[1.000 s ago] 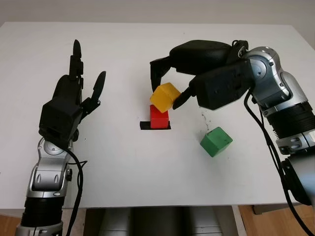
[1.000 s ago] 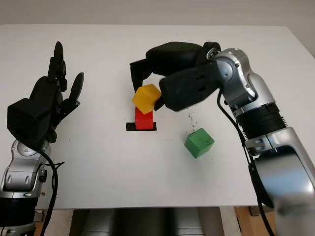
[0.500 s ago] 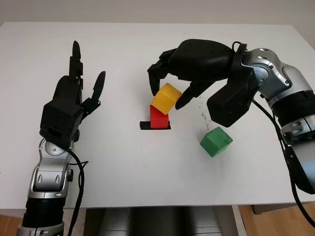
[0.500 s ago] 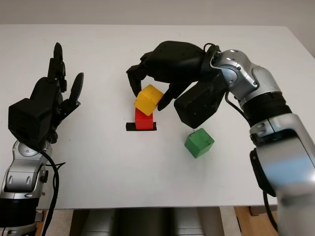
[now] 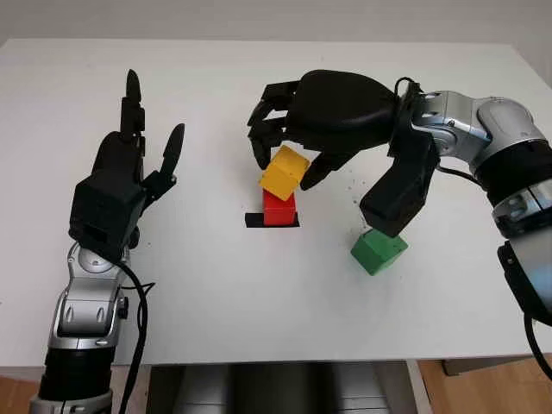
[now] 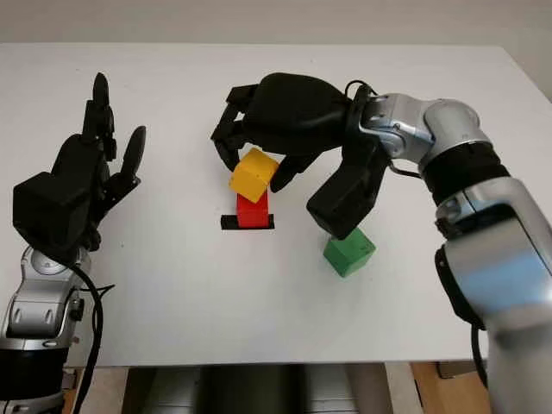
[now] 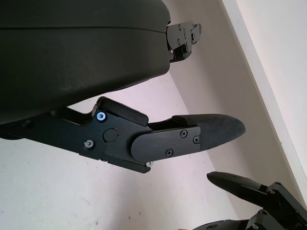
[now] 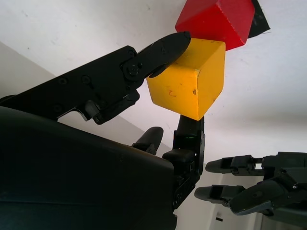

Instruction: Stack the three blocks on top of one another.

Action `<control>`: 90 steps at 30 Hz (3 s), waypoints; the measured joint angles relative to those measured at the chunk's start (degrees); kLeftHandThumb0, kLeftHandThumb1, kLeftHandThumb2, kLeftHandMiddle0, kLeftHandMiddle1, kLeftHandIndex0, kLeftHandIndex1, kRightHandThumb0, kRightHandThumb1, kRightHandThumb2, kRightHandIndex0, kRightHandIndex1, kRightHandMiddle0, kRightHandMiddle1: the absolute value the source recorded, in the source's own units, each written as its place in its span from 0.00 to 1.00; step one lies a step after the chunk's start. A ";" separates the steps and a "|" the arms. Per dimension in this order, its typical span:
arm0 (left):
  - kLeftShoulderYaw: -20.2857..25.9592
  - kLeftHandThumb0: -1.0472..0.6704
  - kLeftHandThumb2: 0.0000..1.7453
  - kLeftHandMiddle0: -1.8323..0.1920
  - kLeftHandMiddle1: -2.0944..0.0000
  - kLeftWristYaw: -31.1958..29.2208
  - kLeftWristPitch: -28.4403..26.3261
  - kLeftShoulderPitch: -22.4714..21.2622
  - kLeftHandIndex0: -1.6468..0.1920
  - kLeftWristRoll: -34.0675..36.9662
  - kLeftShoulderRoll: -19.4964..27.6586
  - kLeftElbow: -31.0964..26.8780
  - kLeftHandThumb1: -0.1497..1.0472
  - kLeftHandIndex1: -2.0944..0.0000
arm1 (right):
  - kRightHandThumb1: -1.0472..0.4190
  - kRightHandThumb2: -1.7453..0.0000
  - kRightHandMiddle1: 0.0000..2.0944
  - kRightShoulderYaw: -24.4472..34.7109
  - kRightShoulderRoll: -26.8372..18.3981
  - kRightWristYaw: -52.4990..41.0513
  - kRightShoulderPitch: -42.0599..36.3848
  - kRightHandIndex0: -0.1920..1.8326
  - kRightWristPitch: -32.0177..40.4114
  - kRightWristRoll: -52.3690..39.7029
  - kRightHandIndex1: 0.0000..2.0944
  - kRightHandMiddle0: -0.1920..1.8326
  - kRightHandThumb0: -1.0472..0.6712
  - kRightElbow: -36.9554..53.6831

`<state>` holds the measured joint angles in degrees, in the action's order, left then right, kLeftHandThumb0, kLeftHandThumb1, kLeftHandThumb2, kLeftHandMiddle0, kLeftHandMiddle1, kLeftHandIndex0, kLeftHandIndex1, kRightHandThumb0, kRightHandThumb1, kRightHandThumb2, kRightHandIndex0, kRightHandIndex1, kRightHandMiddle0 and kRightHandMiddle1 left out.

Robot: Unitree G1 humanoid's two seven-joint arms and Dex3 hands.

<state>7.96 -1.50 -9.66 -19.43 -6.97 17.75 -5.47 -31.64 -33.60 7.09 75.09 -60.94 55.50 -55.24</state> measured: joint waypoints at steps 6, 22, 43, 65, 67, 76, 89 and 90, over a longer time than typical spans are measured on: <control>0.00 0.17 0.33 1.00 1.00 0.29 -0.44 0.53 1.00 -0.28 -0.31 -1.14 1.00 1.00 | 0.11 0.97 0.59 -3.08 0.00 3.89 1.13 0.19 -0.01 3.33 0.34 0.39 0.32 -0.85; 0.00 0.17 0.34 1.00 1.00 0.55 -0.71 1.00 1.00 -0.53 -0.83 -1.77 1.00 1.00 | 0.11 0.97 0.59 -9.41 0.04 11.71 4.14 0.20 0.67 10.02 0.29 0.37 0.30 -3.18; -0.05 0.16 0.34 1.00 1.00 0.61 -1.94 1.00 1.00 -1.36 -1.03 -2.46 1.00 1.00 | 0.11 0.97 0.60 -12.51 1.01 17.75 5.36 0.20 1.00 11.20 0.34 0.39 0.29 -5.13; -0.14 0.17 0.34 1.00 1.00 1.44 -0.61 1.02 1.00 -1.73 -1.97 -2.35 1.00 1.00 | 0.15 0.97 0.11 -12.53 1.19 14.48 5.36 0.18 1.27 10.18 0.08 0.19 0.16 -4.85; -0.14 0.17 0.34 1.00 1.00 1.50 -0.10 1.02 1.00 -1.72 -1.97 -2.16 1.00 1.00 | 0.15 0.97 0.09 -12.39 1.17 13.74 5.36 0.17 1.27 9.37 0.07 0.18 0.15 -4.76; 0.04 0.18 0.34 1.00 1.00 1.45 -1.48 1.03 1.00 -1.44 -1.96 -2.07 1.00 1.00 | 0.11 0.96 0.06 -1.24 1.12 -9.57 3.48 0.16 1.39 -15.69 0.04 0.15 0.18 -5.84; 1.30 0.19 0.33 1.00 1.00 0.90 1.23 3.14 1.00 1.36 -1.99 -3.25 1.00 1.00 | 0.08 0.96 0.12 21.71 -8.96 -30.81 -17.49 0.23 18.46 -43.68 0.07 0.22 0.21 12.80; 1.39 0.19 0.33 1.00 1.00 0.77 1.37 3.18 1.00 1.73 -1.99 -3.25 1.00 1.00 | 0.07 0.96 0.12 22.32 -10.16 -31.01 -19.31 0.23 20.05 -42.80 0.07 0.22 0.20 15.23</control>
<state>9.35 -0.73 -8.29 -16.25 -5.24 15.75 -8.71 -9.33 -43.75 -23.93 55.78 -40.89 12.70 -40.01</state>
